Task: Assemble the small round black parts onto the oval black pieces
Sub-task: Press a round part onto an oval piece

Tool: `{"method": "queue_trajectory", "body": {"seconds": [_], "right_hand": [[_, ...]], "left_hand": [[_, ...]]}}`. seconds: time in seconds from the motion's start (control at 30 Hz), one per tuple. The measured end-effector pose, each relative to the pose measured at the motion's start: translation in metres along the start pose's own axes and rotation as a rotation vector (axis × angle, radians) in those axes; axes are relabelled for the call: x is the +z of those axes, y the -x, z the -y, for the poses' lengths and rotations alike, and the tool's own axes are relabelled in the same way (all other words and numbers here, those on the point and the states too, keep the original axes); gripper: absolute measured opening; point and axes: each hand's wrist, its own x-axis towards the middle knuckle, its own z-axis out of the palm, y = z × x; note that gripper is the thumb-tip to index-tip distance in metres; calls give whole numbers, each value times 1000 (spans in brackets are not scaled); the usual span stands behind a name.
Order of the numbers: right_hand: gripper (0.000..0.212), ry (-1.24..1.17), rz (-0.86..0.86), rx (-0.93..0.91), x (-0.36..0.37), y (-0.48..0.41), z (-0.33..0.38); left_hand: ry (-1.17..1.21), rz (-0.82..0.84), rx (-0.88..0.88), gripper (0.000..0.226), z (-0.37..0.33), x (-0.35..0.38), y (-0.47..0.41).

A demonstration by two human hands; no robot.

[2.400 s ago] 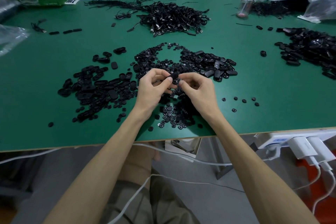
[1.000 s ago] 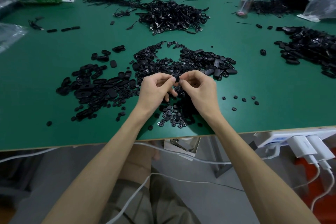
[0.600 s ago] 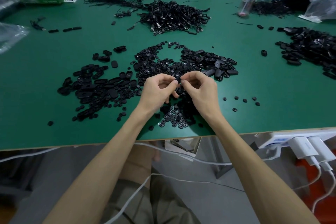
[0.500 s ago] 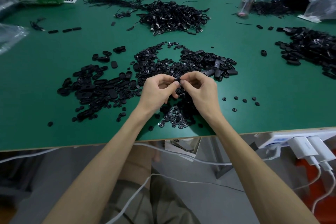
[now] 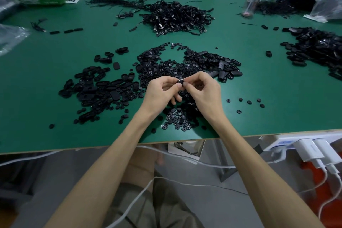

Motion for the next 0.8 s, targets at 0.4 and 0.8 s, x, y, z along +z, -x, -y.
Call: {"method": "queue_trajectory", "body": {"seconds": [0.4, 0.8], "right_hand": [[25, 6, 97, -62, -2, 2, 9], [14, -64, 24, 0, 0, -2, 0]], "left_hand": [[56, -73, -13, 13, 4, -3, -2], [67, -18, -2, 6, -1, -1, 0]]}}
